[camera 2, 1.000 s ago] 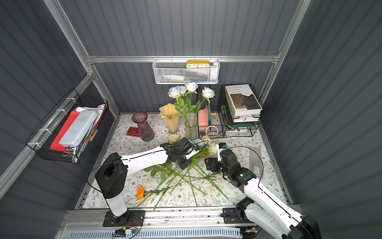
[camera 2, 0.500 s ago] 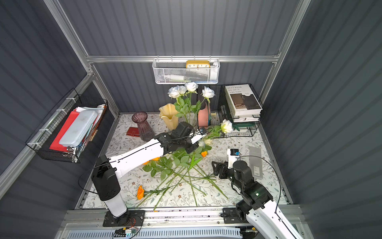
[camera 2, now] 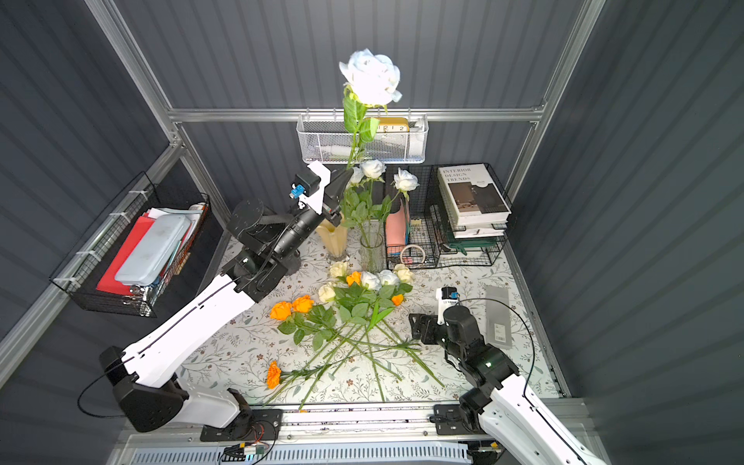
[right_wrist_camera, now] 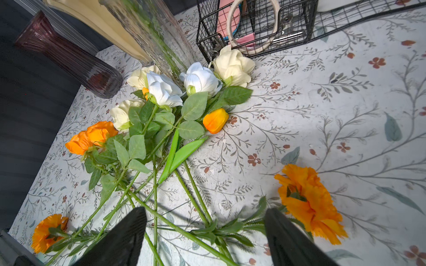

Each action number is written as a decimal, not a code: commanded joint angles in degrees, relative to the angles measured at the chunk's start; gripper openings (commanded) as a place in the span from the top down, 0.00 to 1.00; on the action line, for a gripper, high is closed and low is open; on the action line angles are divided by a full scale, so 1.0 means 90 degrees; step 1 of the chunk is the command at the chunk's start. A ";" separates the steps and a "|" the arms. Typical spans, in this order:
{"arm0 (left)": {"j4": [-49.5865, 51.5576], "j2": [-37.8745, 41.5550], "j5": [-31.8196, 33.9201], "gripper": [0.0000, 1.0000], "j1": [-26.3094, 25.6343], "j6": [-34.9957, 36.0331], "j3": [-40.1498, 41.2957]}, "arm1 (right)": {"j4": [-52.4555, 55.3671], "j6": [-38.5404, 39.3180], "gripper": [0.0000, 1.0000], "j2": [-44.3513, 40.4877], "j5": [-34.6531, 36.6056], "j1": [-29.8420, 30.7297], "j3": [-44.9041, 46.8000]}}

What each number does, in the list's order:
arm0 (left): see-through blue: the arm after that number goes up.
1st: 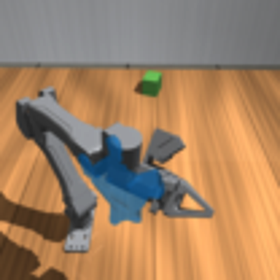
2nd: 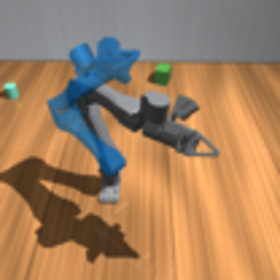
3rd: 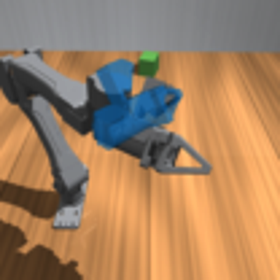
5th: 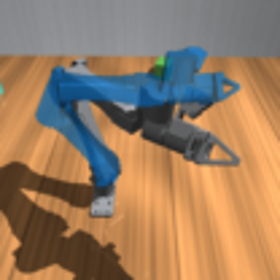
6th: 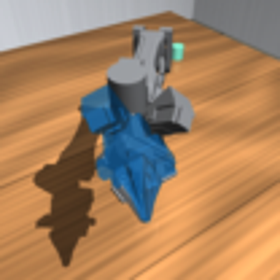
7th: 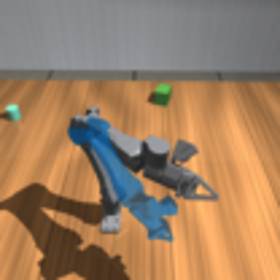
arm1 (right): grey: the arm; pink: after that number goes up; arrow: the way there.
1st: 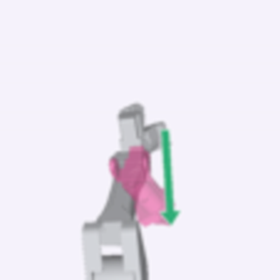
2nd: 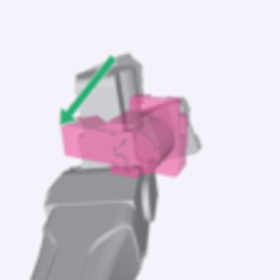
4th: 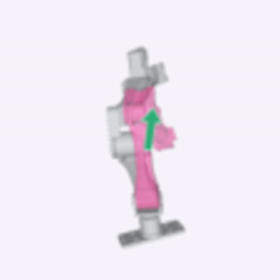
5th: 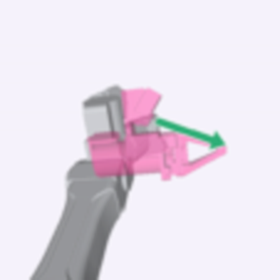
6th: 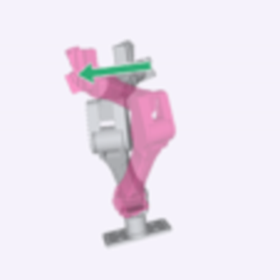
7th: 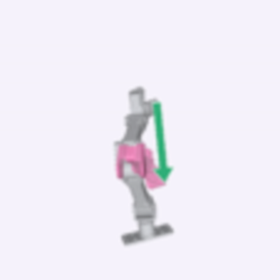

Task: Arrange the flowers in different vases according to their colors
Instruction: Insert the flower into the vase.

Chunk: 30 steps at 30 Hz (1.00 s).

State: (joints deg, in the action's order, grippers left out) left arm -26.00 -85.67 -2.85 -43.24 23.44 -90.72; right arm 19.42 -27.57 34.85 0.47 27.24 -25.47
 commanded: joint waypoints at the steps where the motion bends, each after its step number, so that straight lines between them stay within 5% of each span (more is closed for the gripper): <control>1: -0.0937 -0.0615 -0.0653 1.00 0.0246 -0.0548 0.0051 | -0.0338 -0.0029 0.15 0.0102 0.0122 -0.0022 0.0126; 10: -0.2095 -0.1405 -0.1167 1.00 0.0554 -0.1735 0.0560 | -0.0541 0.0224 0.15 0.0676 0.0105 -0.0088 0.0010; 24: -0.3041 -0.2252 -0.0855 0.97 0.0796 -0.2054 0.1740 | -0.0555 0.0266 0.14 0.0373 -0.0044 -0.0254 0.0340; 25: -0.3066 -0.2270 -0.0820 0.92 0.0801 -0.2114 0.1827 | -0.0528 0.0261 0.14 0.0341 -0.0057 -0.0268 0.0338; 28: -0.2825 -0.2257 -0.0738 0.45 0.0812 -0.2293 0.1936 | -0.0512 0.0208 0.14 0.0266 -0.0100 -0.0298 0.0342; 30: -0.2558 -0.2159 -0.0564 0.37 0.0811 -0.2367 0.1944 | -0.0514 0.0156 0.14 0.0249 -0.0124 -0.0317 0.0303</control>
State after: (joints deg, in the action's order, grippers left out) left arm -49.45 -106.80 -9.96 -36.34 4.45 -72.77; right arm 14.61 -25.93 37.58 -0.10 24.73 -22.87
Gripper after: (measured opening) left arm 0.602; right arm 0.861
